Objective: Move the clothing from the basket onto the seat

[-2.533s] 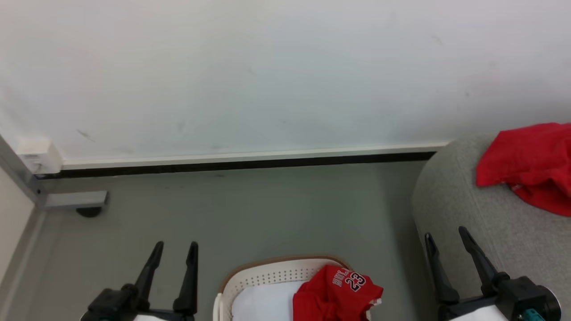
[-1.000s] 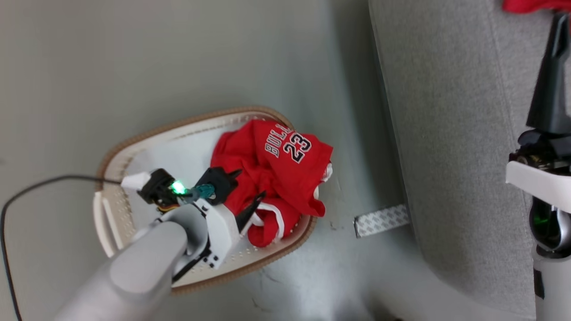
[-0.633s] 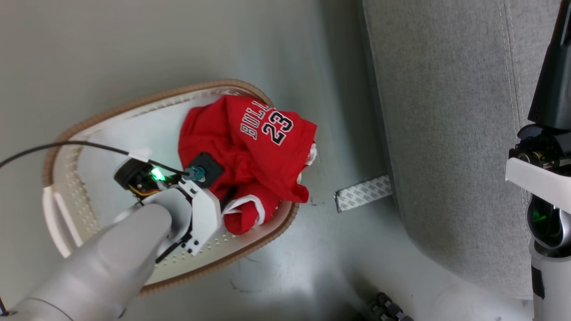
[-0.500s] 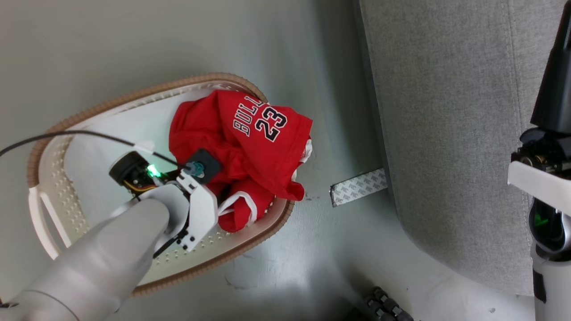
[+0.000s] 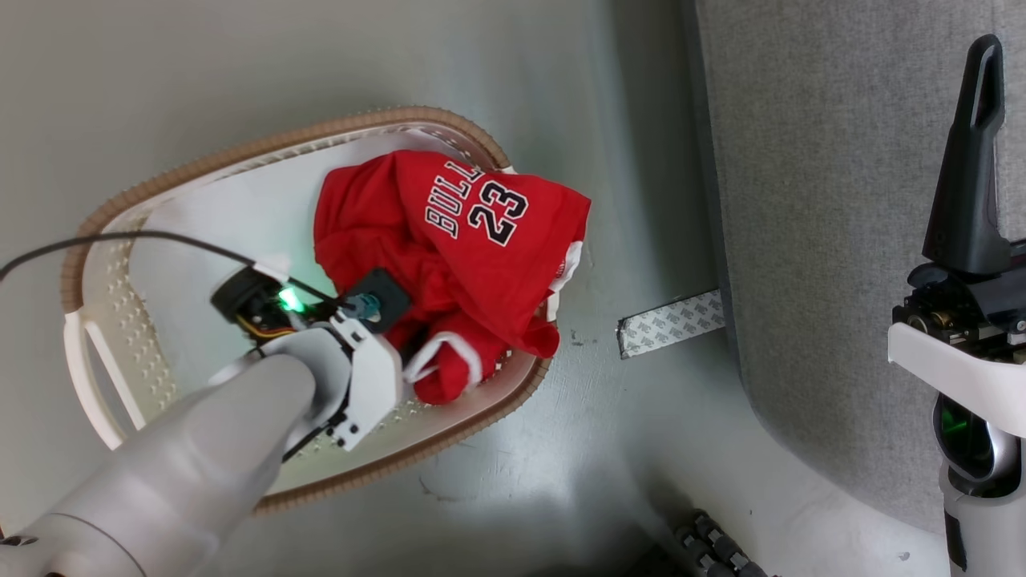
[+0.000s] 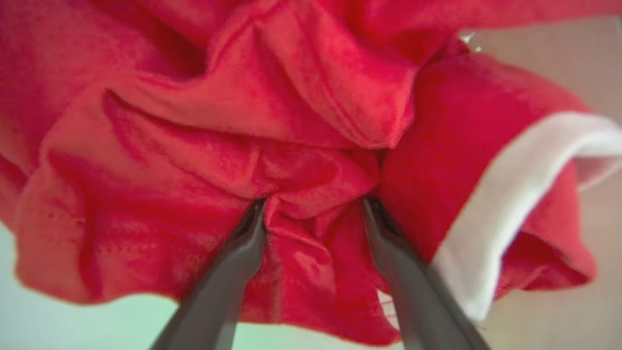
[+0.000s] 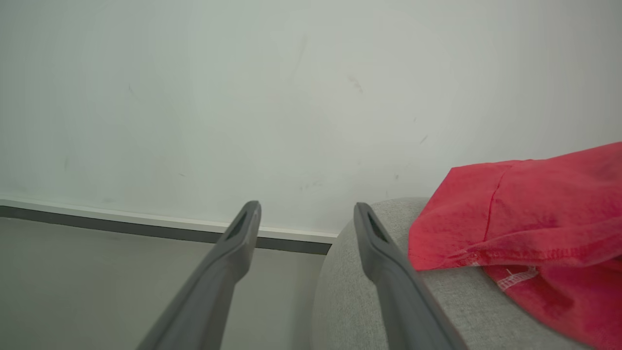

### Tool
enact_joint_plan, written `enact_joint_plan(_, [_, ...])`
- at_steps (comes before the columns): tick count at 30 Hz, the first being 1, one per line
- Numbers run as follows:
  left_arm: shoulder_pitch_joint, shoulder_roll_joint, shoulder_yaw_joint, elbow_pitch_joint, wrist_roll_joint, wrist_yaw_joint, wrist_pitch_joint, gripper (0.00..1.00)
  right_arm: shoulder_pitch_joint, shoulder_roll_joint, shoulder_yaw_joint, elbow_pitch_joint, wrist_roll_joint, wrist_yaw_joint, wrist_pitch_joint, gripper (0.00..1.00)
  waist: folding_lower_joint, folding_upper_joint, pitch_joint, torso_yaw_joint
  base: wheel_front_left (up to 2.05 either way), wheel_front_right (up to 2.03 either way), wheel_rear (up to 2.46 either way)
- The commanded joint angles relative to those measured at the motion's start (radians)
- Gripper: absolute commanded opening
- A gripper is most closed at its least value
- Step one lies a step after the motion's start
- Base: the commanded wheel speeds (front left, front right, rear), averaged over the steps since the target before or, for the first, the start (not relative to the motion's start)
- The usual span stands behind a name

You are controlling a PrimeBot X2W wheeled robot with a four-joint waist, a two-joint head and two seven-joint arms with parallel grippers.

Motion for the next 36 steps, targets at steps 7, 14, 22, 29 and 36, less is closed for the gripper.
enact_joint_plan(7, [0.001,0.022,-0.002,-0.063,0.015,0.001,-0.06,0.0,-0.007,0.0,0.002,0.009,-0.006,-0.002,-0.003,1.0,-0.0001,0.0,-0.007,-0.001,0.0,0.0,0.0])
enact_joint_plan(14, [0.003,0.016,-0.002,-0.072,-0.006,0.001,-0.112,0.0,-0.021,0.0,-0.003,0.028,-0.021,-0.002,-0.003,1.0,-0.0001,0.0,-0.045,0.02,0.0,0.0,0.0])
enact_joint_plan(22, [0.039,-0.025,-0.001,-0.035,-0.066,0.001,-0.189,0.0,-0.013,0.0,-0.022,0.059,-0.057,-0.002,-0.003,1.0,-0.0001,0.0,-0.17,0.071,0.0,0.0,0.0])
enact_joint_plan(29, [0.085,-0.069,-0.002,-0.015,-0.137,0.001,-0.244,0.0,0.018,0.0,-0.038,0.108,-0.104,-0.002,-0.003,1.0,-0.0001,0.0,-0.329,0.128,0.0,0.0,0.0])
enact_joint_plan(36, [0.126,-0.093,0.045,-0.067,-0.191,0.001,-0.256,0.0,0.053,-0.001,-0.041,0.153,-0.118,-0.002,0.011,1.0,-0.0001,0.0,-0.479,0.179,0.0,0.0,0.0])
